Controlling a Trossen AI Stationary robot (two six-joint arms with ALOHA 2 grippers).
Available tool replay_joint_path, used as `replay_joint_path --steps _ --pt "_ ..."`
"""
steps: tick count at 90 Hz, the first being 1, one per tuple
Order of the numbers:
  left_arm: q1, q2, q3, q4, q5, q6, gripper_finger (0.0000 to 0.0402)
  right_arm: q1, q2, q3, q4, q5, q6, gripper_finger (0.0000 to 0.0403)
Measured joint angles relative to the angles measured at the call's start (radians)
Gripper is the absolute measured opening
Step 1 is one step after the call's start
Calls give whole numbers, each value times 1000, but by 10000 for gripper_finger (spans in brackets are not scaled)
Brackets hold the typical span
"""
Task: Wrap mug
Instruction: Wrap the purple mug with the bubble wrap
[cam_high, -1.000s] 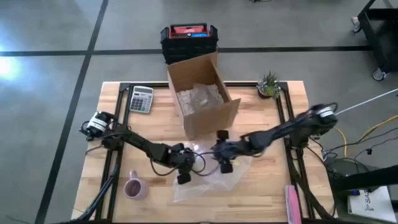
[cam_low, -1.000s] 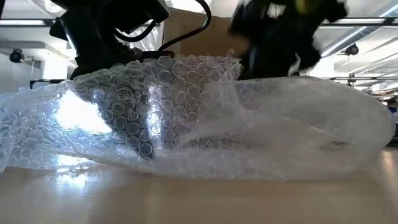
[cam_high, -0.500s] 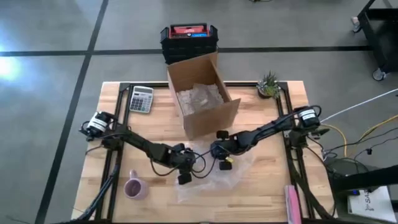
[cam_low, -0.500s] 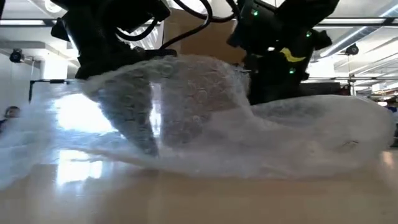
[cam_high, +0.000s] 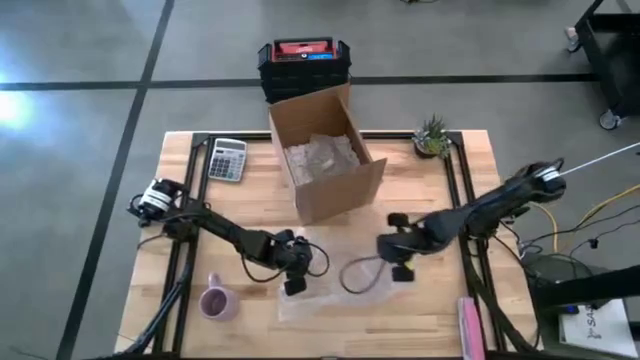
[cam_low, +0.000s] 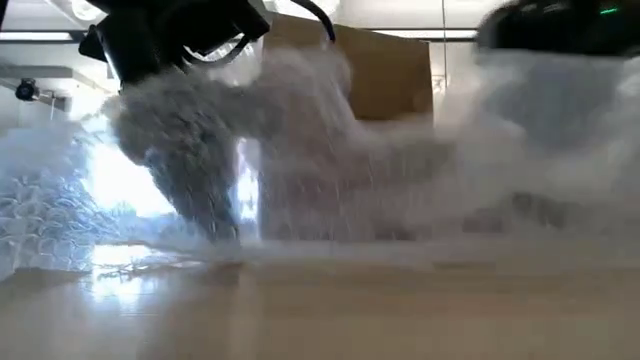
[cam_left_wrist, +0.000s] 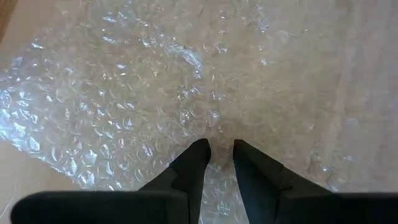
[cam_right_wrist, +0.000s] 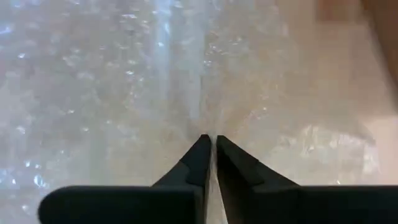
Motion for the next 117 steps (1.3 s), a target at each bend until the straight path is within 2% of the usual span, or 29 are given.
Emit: replay_joint_path --steps 10,25,38,53,73,79,91,100,106,117 --pt "-4 0 0 -8 -1 0 74 83 -62 -70 4 0 159 6" --pt "-4 0 -1 -10 -1 0 74 174 -90 -153 -4 -8 410 23" --pt "-4 -1 -2 -13 0 0 74 210 -90 -197 -13 -133 531 67" --pt "-4 -3 -2 -13 0 0 74 203 -104 -168 -20 -291 531 145" --pt "-4 -3 -3 -11 0 0 74 189 -154 -13 -10 -359 371 212" --pt "-4 -3 -3 -9 0 0 74 190 -175 24 -11 -255 287 221" --pt "-4 -3 -4 -6 0 0 74 188 -173 41 19 203 147 229" --pt "-4 -3 -4 1 1 0 74 170 -136 15 16 448 107 227" --pt "-5 -3 -5 4 0 0 74 150 -97 -10 7 495 122 222" --pt "-5 -2 -5 9 1 0 74 139 0 -39 8 450 148 210"
